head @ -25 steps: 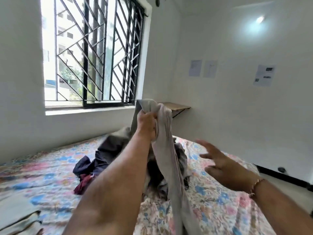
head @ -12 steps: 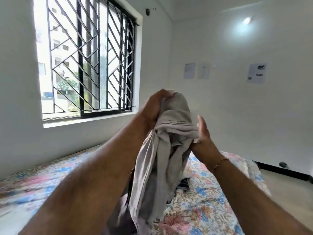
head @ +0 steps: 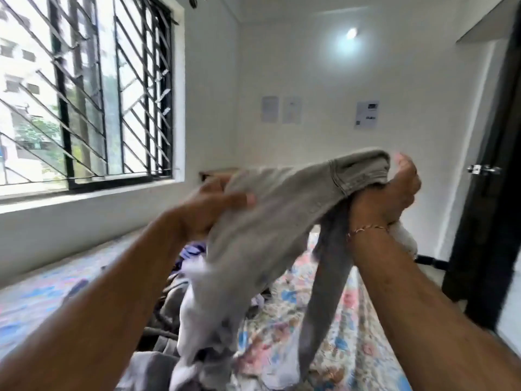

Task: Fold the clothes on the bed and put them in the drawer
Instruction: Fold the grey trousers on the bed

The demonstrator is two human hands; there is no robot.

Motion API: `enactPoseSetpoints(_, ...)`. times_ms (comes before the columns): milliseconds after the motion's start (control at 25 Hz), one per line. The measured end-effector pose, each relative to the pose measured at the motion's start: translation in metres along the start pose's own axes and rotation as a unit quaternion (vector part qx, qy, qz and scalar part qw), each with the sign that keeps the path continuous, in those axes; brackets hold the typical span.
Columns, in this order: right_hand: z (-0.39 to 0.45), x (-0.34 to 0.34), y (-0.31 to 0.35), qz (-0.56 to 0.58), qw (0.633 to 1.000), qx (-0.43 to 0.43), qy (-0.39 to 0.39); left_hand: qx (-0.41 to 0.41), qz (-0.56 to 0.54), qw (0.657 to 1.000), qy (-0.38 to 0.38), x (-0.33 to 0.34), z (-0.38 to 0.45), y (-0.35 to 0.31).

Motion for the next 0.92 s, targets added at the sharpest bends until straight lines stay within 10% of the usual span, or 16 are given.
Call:
enactPoseSetpoints(120,-0.050,-0.081,-0.053,-0.066,0.966,0.079,0.238,-0.086,0.353,0.894,0.262,0.078,-0.055,0.091)
enactPoseSetpoints(160,-0.075,-0.116,-0.078,-0.167,0.910,0.077,0.372,-0.138,0.404,0.832,0.355,0.099,-0.074,0.126)
enactPoseSetpoints(240,-0.138,-0.193,-0.114,-0.420,0.681,0.107,0.590,-0.241,0.414,0.770,0.421,0.132,-0.108,0.186)
enactPoseSetpoints(320,-0.199,-0.266,-0.129,-0.530,0.496,0.173,0.666,-0.192,0.421,0.814,0.352,0.167,-0.119,0.226)
enactPoseSetpoints(440,-0.232,-0.309,-0.117,-0.542,0.421,0.154,0.711,-0.104,0.456,0.847,0.252,0.226,-0.119,0.261)
enactPoseSetpoints(560,-0.223,-0.330,-0.106,-0.465,0.479,0.250,0.701,-0.120,0.510,0.801,0.289,0.263,-0.133,0.291)
enactPoseSetpoints(720,-0.194,-0.382,-0.117,-0.450,0.806,0.141,0.358,-0.085,0.569,0.754,0.318,0.267,-0.143,0.307)
enactPoseSetpoints(920,-0.154,-0.395,-0.141,-0.504,0.831,0.109,0.206,-0.125,0.538,0.819,0.156,0.264,-0.094,0.302)
Point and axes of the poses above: each hand's wrist, its own z-axis towards the middle knuckle, its own x-axis out of the palm, y = z × x, the point moved 3 cm from there along z, towards the middle knuckle, and after that the axes turned 13 degrees about z, right-handed, at the moved point
